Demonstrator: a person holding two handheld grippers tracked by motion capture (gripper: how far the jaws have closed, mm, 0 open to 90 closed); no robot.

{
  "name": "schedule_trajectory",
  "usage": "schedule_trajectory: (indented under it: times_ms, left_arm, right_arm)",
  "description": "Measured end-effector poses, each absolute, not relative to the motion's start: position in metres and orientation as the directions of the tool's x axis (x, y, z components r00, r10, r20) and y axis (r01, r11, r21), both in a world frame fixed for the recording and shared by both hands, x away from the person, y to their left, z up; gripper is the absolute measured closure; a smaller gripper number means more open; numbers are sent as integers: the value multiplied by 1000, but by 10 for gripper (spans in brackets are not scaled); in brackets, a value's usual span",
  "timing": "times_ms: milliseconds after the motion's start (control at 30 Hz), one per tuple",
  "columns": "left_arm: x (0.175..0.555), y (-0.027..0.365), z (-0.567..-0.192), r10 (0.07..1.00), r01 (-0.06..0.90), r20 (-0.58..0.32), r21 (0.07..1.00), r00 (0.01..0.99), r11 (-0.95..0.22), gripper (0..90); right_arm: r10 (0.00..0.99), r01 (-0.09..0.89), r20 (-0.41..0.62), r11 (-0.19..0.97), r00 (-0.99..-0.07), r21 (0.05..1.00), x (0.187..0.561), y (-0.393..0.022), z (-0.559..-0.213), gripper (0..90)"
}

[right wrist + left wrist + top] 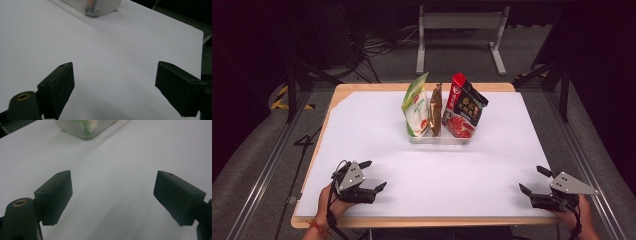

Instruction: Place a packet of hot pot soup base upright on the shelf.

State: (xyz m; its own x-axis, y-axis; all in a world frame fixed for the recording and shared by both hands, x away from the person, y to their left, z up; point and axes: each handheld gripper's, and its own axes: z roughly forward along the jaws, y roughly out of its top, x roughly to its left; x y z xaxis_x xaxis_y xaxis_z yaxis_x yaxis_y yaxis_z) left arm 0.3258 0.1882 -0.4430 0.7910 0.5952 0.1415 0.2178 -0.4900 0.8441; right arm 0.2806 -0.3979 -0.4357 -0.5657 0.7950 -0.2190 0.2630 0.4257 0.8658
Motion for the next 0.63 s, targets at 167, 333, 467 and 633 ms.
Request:
schedule_trajectory:
  times_ms: [167, 333, 467, 633]
  left_arm:
    - [325, 190, -442, 602, 220, 139, 848, 786, -483, 162]
    - [325, 191, -442, 608, 226, 138, 846, 782, -483, 162]
    - [325, 192, -440, 608, 222, 135, 852, 782, -475, 162]
    - [325, 194, -442, 616, 235, 123, 852, 778, -468, 162]
  right_arm:
    - [795, 262, -212, 419, -569, 869, 281, -396, -435, 161]
    - [793, 266, -208, 420, -573, 868, 283, -394, -435, 160]
    - [796, 265, -198, 407, -572, 874, 282, -393, -433, 159]
    - [800, 267, -188, 396, -570, 878, 283, -393, -432, 156]
